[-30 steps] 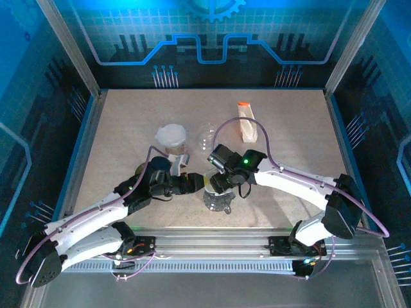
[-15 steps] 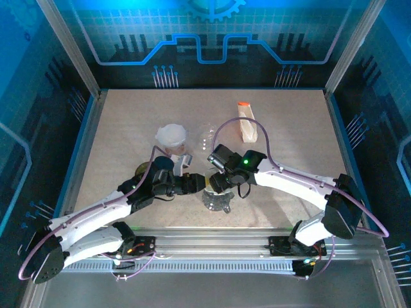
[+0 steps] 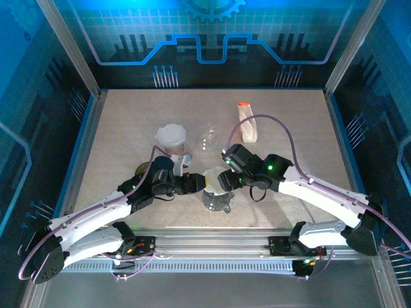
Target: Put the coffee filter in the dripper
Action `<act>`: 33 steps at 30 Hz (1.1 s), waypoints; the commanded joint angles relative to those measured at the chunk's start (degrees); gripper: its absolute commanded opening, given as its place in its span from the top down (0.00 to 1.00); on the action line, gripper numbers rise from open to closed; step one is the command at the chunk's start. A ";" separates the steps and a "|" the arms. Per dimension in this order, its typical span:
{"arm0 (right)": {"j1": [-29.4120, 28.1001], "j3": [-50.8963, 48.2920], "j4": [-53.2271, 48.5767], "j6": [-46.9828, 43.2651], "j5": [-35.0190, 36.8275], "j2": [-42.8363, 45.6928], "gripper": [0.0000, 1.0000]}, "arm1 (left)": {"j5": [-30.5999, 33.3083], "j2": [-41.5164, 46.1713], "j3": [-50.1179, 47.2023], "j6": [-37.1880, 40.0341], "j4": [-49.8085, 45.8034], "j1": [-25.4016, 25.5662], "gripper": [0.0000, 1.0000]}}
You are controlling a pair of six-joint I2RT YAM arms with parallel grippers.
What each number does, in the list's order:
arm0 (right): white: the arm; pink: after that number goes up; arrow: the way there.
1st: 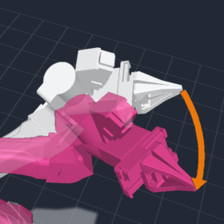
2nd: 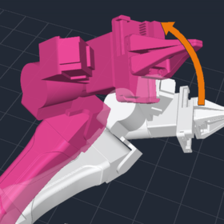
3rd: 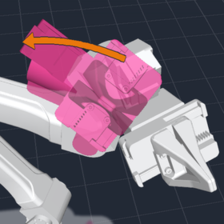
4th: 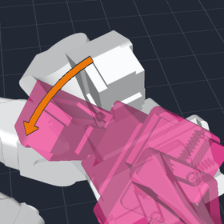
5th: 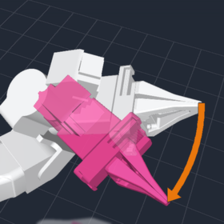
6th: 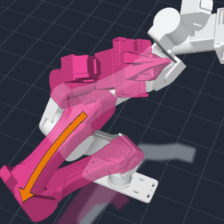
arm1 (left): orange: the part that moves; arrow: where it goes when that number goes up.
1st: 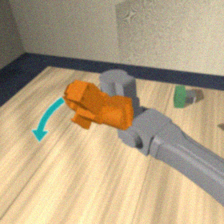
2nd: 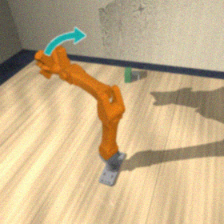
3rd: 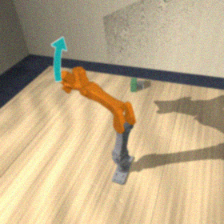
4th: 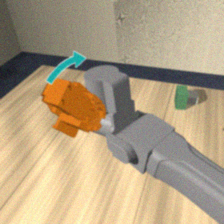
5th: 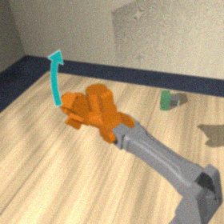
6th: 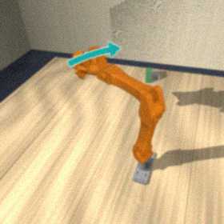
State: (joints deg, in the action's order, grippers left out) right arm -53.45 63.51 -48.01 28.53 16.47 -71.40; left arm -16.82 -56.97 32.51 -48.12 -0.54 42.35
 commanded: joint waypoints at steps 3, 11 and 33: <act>-0.55 -2.50 -2.96 1.89 0.94 2.40 0.30 | -0.76 0.44 -0.87 -0.67 1.09 0.47 0.58; -1.55 0.01 -3.18 0.33 1.46 2.58 0.30 | -0.68 0.45 -0.87 -0.90 0.76 0.50 0.59; 0.98 2.26 -5.83 0.15 4.45 0.75 0.32 | 0.16 0.28 -0.69 -0.84 -0.03 0.51 0.58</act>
State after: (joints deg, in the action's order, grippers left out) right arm -53.21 65.39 -51.83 28.29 19.51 -70.11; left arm -16.80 -56.80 32.51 -48.14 -0.75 42.50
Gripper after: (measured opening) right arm 0.681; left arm 0.420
